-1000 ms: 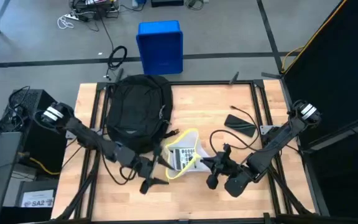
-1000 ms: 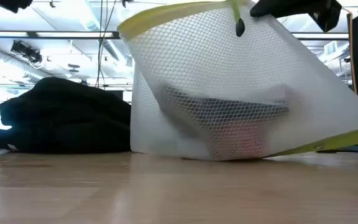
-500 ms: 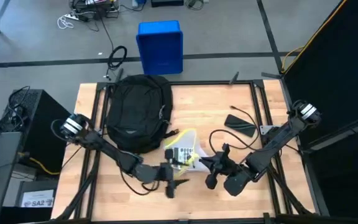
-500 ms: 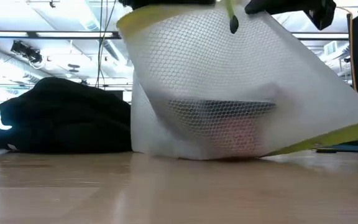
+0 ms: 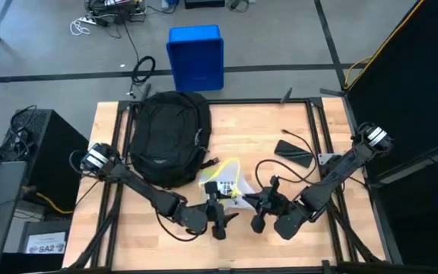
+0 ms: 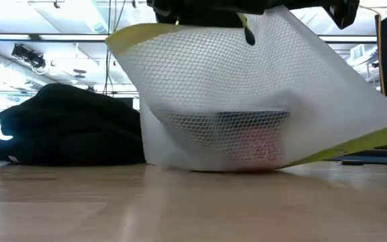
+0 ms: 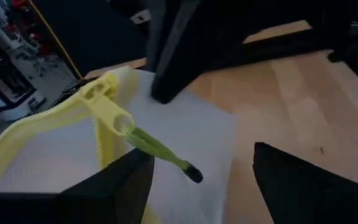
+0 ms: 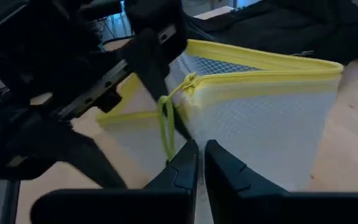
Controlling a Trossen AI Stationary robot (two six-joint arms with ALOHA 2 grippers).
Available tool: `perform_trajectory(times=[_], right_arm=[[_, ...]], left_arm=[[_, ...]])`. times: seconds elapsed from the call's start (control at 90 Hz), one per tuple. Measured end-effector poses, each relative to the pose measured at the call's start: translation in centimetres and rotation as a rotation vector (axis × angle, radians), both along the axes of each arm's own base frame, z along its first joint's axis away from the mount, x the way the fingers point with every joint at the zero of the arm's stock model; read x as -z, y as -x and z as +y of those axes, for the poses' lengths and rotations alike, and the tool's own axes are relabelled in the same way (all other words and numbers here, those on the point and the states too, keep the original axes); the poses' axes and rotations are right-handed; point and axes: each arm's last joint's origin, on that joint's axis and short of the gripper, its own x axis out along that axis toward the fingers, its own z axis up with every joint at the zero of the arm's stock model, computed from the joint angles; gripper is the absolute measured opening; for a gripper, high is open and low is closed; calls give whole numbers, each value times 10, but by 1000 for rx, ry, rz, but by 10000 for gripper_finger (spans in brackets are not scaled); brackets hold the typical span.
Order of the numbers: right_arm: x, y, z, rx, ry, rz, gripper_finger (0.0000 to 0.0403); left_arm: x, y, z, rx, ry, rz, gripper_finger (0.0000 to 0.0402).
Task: Unpack backpack
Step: Close the zip lock bag
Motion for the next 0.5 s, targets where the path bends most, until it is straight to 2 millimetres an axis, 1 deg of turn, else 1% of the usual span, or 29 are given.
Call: perform_trajectory(times=[0.233, 0.5], right_arm=[[-1, -2, -1, -11, 17, -1, 0], [-1, -3, -1, -11, 23, 0, 0]], left_arm=[[0, -4, 8, -22, 15, -3, 234], [6, -3, 11, -19, -43, 64, 232]])
